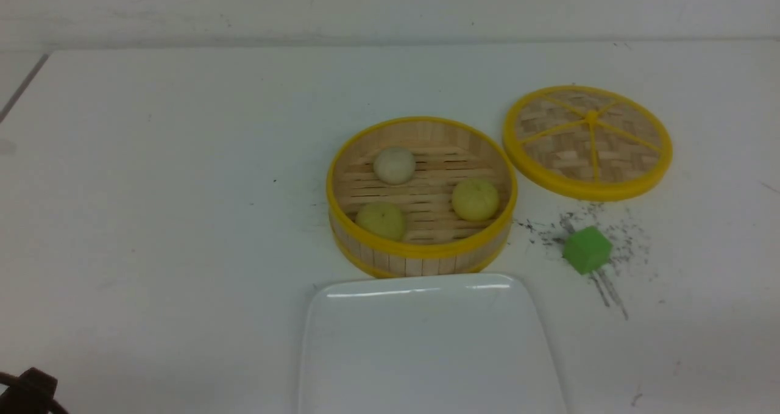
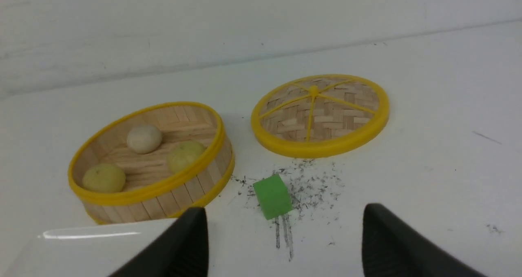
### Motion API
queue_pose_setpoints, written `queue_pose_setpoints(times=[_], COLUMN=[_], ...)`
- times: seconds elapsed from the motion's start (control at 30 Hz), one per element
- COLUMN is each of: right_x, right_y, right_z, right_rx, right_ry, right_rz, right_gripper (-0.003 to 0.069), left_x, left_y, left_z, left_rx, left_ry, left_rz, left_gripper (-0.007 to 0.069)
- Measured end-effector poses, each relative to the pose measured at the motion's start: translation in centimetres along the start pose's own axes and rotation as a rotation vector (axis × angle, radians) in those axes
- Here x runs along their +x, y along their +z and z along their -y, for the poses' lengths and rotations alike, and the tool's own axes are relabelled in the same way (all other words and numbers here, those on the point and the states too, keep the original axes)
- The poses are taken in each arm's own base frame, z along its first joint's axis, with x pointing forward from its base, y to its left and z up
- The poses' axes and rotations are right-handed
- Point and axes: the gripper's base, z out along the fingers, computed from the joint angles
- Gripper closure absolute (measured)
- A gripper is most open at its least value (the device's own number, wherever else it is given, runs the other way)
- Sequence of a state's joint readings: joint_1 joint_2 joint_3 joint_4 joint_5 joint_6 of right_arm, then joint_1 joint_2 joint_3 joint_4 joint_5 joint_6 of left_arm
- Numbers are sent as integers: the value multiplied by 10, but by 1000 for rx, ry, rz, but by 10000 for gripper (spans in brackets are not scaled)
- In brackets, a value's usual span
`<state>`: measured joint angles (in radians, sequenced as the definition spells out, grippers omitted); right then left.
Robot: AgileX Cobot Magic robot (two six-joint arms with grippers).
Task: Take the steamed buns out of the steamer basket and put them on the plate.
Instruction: Use the right arm to grab the steamed stuffed bun that is closest to it
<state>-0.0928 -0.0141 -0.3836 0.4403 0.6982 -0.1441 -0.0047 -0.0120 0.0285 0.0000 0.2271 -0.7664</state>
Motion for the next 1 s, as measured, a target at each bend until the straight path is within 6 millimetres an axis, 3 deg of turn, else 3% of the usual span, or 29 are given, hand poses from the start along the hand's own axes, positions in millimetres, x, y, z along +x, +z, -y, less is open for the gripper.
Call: queue_pose_setpoints(times=[0.13, 0.43, 0.7, 0.93, 1.0], right_x=[0, -4, -30, -62, -82], right_y=[0, -5, -12, 8, 22], right_z=[-3, -10, -15, -7, -8], right_rx=[-32, -82, -79, 20, 20], right_ry=[-78, -149, -245, -317, -265], right_rz=[-4, -3, -24, -125, -135], right_gripper=[165, 165, 165, 165, 165], left_x=[-6, -8, -36, -61, -68], left_y=[0, -1, -18, -29, -27], left_z=[6, 9, 36, 61, 68], left_rx=[68, 88, 90, 105, 94], left_ry=[-10, -67, 73, 217, 262], left_rz=[70, 77, 77, 104, 95], left_gripper=[330, 69, 89, 175, 202])
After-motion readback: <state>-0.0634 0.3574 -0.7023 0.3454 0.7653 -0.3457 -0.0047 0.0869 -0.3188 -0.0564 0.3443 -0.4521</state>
